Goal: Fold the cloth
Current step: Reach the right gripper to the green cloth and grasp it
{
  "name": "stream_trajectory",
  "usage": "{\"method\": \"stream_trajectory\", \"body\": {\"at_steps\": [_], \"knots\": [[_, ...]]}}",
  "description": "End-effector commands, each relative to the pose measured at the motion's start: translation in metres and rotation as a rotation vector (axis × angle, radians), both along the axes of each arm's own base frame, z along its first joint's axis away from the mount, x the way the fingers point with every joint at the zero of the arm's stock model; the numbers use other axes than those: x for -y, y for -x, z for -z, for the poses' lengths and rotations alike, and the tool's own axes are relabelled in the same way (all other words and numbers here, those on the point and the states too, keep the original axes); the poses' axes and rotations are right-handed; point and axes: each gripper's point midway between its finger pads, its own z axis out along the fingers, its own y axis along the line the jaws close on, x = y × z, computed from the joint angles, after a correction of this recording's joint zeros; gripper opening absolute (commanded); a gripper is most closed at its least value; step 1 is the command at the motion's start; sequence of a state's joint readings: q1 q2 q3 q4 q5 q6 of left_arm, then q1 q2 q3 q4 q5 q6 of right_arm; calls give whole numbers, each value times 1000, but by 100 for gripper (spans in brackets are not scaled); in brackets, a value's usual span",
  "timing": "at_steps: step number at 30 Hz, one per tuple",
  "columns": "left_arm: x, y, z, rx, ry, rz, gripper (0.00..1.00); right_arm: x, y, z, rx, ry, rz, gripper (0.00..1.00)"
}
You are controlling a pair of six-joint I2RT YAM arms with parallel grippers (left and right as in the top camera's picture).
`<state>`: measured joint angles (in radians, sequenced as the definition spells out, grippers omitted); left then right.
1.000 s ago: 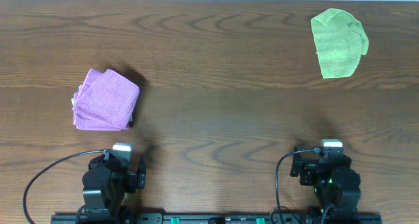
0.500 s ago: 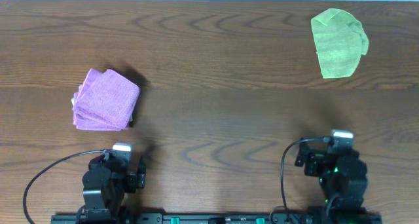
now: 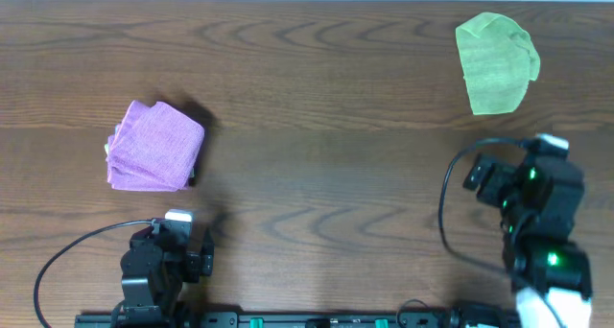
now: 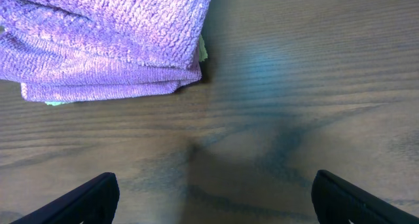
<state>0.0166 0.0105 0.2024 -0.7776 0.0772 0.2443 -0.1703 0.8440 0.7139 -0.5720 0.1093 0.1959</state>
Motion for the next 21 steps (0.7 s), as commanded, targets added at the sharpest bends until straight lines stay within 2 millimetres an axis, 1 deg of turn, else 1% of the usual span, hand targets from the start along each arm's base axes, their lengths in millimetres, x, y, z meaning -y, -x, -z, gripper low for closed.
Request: {"method": "stream_trajectory", "body": {"at_steps": [1, 8, 13, 16, 18, 21], "knots": [[-1, 6, 14, -48, -19, 8, 95, 14, -18, -5, -17, -27, 60, 99], [-1, 6, 14, -48, -19, 8, 95, 40, -73, 2, -77, -72, 89, 99], [-1, 6, 14, -48, -19, 8, 95, 64, -111, 14, -125, -98, 104, 99], [-1, 6, 14, -48, -19, 8, 95, 77, -137, 15, -114, -91, 90, 99], [-1, 6, 14, -48, -19, 8, 95, 84, -150, 15, -104, -87, 81, 99], [-1, 6, 14, -48, -19, 8, 95, 99, -170, 21, -109, -97, 94, 99]]}}
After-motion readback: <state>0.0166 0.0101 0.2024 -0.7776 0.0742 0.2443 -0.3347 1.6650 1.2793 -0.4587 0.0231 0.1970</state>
